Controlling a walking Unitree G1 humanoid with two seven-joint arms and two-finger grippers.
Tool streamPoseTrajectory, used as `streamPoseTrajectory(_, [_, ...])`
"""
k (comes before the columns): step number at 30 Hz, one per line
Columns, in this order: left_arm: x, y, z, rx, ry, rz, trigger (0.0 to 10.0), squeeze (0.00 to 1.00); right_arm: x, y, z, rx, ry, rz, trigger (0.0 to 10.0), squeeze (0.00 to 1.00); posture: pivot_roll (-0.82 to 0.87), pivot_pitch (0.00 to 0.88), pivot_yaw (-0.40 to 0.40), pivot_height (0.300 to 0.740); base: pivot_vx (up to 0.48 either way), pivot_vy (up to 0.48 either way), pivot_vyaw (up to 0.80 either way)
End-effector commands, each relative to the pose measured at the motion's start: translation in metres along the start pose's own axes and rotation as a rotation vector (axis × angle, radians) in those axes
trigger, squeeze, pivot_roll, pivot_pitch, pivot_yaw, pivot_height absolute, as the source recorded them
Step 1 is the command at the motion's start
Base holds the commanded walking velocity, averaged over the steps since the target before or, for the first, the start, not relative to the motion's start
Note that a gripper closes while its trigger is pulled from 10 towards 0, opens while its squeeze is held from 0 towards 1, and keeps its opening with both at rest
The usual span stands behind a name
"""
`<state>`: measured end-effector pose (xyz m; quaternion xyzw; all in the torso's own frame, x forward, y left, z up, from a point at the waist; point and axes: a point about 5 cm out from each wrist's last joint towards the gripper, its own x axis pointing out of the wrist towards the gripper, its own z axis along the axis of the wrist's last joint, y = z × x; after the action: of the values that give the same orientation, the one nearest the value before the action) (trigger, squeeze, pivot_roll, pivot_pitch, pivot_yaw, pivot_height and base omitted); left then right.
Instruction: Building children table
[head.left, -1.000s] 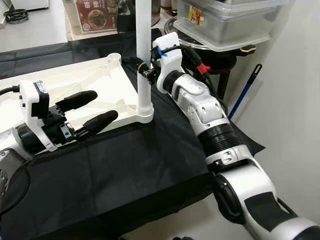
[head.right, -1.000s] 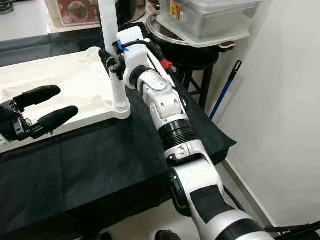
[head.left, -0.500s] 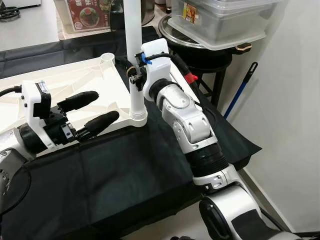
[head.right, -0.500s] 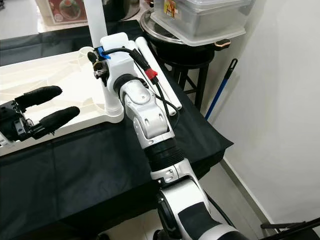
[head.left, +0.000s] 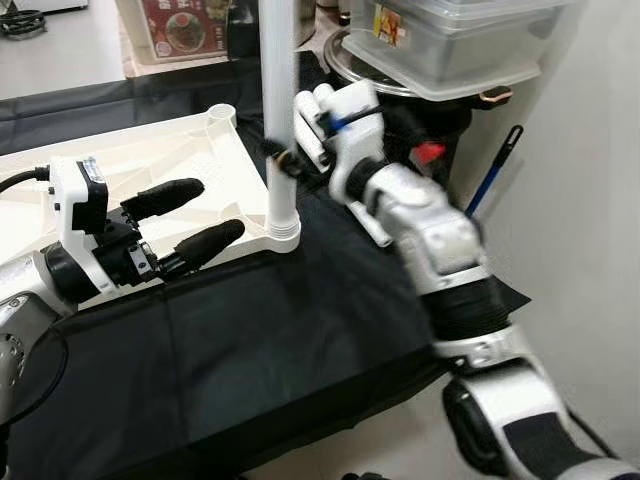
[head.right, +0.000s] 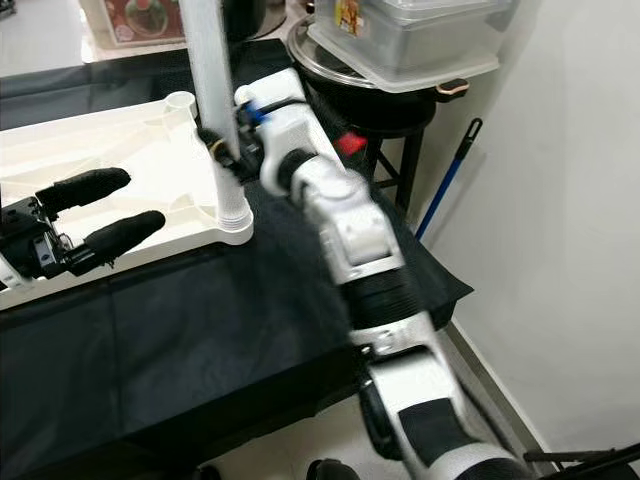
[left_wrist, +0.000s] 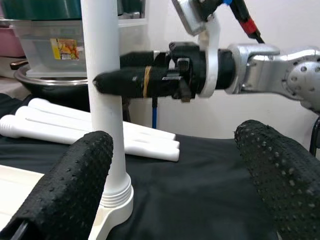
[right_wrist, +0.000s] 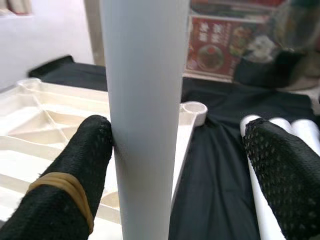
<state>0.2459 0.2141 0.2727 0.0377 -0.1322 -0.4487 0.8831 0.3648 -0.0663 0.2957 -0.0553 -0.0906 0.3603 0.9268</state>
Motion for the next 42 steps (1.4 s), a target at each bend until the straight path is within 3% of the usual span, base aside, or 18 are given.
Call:
streamPoseTrajectory(1, [0.0,-0.002,-0.001,-0.005,-0.002,-0.014,10.0,0.0,-0.001,0.0,0.003,0.01,-0.019,0.046,10.0,1.0,0.0,0.16,-0.058,0.74,0.0,0.0,0.0])
streamPoseTrajectory(4, [0.001,-0.003,-0.001,-0.008,-0.004,-0.019,10.0,0.0,-0.026,-0.025,0.006,-0.045,-0.01,0.286,10.0,1.0,0.0,0.159,-0.057,0.74,0.0,0.0,0.0])
streamPoseTrajectory(6, [0.002,-0.003,-0.002,-0.009,-0.005,-0.02,10.0,0.0,-0.034,-0.033,0.007,-0.05,-0.004,0.344,10.0,1.0,0.01,0.16,-0.057,0.74,0.0,0.0,0.0])
streamPoseTrajectory(7, [0.002,-0.003,-0.002,-0.009,-0.005,-0.02,10.0,0.0,-0.034,-0.033,0.007,-0.05,-0.004,0.344,10.0,1.0,0.01,0.16,-0.057,0.74,0.0,0.0,0.0])
streamPoseTrajectory(8, [0.002,-0.003,-0.002,-0.009,-0.001,-0.024,10.0,0.0,-0.034,-0.039,0.006,-0.062,0.003,0.329,10.0,0.83,0.01,0.163,-0.045,0.74,0.0,0.0,0.0])
streamPoseTrajectory(11, [0.002,-0.003,-0.002,-0.01,0.003,-0.027,10.0,0.0,-0.034,-0.043,0.006,-0.073,0.007,0.318,10.0,0.83,0.01,0.163,-0.045,0.74,0.0,0.0,0.0])
streamPoseTrajectory(12, [0.002,-0.003,-0.002,-0.01,0.005,-0.03,10.0,0.0,-0.033,-0.047,0.007,-0.07,0.0,0.317,10.0,0.28,0.02,0.163,-0.039,0.74,0.0,0.0,0.0])
streamPoseTrajectory(13, [0.001,-0.003,-0.001,-0.01,0.006,-0.032,10.0,0.0,-0.03,-0.049,0.008,-0.064,-0.014,0.302,10.0,0.0,0.02,0.161,-0.037,0.74,0.0,0.0,0.0])
streamPoseTrajectory(27, [0.003,-0.004,0.0,-0.007,0.001,-0.039,10.0,0.0,0.0,-0.048,0.018,-0.013,-0.082,0.297,10.0,0.0,0.03,0.157,-0.048,0.74,0.0,0.0,0.0])
streamPoseTrajectory(28, [0.002,-0.005,-0.001,-0.007,0.001,-0.036,10.0,0.0,0.001,-0.048,0.02,-0.023,-0.077,0.314,6.2,0.0,0.03,0.16,-0.053,0.74,0.0,0.0,0.0])
streamPoseTrajectory(30, [0.002,-0.005,-0.001,-0.007,0.001,-0.033,10.0,0.0,0.001,-0.049,0.021,-0.03,-0.073,0.325,6.2,0.0,0.03,0.16,-0.053,0.74,0.0,0.0,0.0])
streamPoseTrajectory(31, [0.001,-0.005,-0.001,-0.008,0.001,-0.032,10.0,0.0,0.002,-0.049,0.021,-0.037,-0.065,0.335,0.0,0.0,0.03,0.163,-0.056,0.74,0.0,0.0,0.0])
streamPoseTrajectory(42, [0.002,-0.009,-0.002,-0.012,-0.007,-0.03,10.0,0.0,0.005,-0.048,0.016,-0.071,-0.021,0.364,0.0,0.0,0.02,0.159,-0.071,0.74,0.0,0.0,0.0])
